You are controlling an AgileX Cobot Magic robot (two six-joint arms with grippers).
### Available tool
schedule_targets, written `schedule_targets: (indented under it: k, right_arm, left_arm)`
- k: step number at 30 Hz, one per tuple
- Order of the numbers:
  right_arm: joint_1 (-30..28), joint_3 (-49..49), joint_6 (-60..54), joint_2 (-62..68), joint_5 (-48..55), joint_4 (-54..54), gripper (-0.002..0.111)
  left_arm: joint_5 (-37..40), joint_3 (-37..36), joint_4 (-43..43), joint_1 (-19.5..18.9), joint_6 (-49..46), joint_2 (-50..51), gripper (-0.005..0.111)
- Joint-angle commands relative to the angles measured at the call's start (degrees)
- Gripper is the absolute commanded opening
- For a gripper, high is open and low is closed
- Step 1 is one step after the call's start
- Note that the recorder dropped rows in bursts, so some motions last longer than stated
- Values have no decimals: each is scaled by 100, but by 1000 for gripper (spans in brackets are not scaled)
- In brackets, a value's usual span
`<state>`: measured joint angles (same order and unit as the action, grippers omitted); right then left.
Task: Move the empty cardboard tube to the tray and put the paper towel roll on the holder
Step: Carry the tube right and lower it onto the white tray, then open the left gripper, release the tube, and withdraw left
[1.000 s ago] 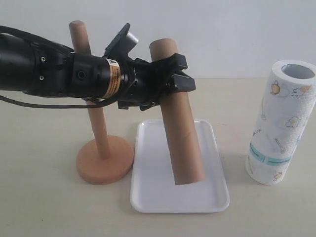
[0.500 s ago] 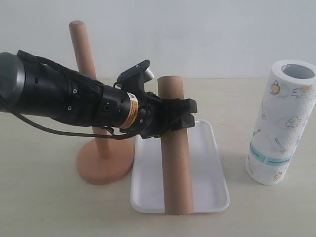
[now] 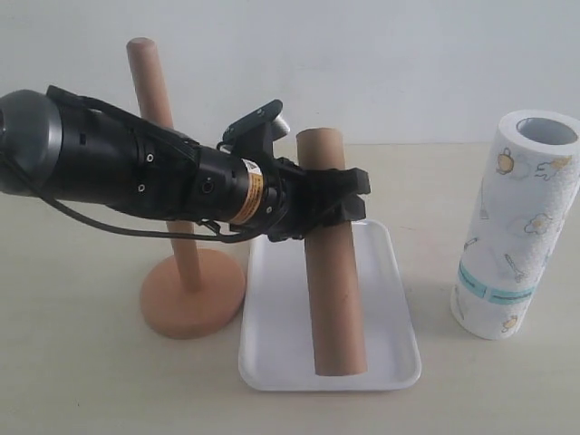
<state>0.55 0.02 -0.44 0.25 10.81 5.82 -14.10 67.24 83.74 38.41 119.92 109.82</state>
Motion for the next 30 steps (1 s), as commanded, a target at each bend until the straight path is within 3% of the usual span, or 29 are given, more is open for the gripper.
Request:
schedule_targets:
  k: [1, 7, 9, 12, 13, 18, 21, 24, 30]
  right_arm:
    - [16, -2, 12, -25, -74, -20, 1]
    - [16, -2, 12, -25, -74, -20, 1]
    - [16, -2, 12, -25, -74, -20, 1]
    - [16, -2, 12, -25, -74, -20, 1]
    - [16, -2, 12, -25, -74, -20, 1]
    - [16, -2, 12, -25, -74, -20, 1]
    - [16, -2, 12, -25, -74, -20, 1]
    - [16, -2, 12, -25, -74, -20, 1]
    - [16, -2, 12, -25, -74, -20, 1]
  left_arm:
    - [-1, 172, 100, 20, 50, -13, 4]
    - [-1, 185, 126, -2, 50, -13, 8]
    - [-1, 185, 126, -2, 50, 25, 19]
    - [-54, 185, -26, -2, 50, 146, 54]
    - [-41, 185, -54, -2, 50, 146, 58]
    - [57, 207, -16, -16, 50, 146, 59]
    - [34, 207, -16, -16, 50, 146, 66]
    - [-149, 207, -42, -16, 50, 146, 58]
    - [-768, 207, -39, -16, 50, -15, 15]
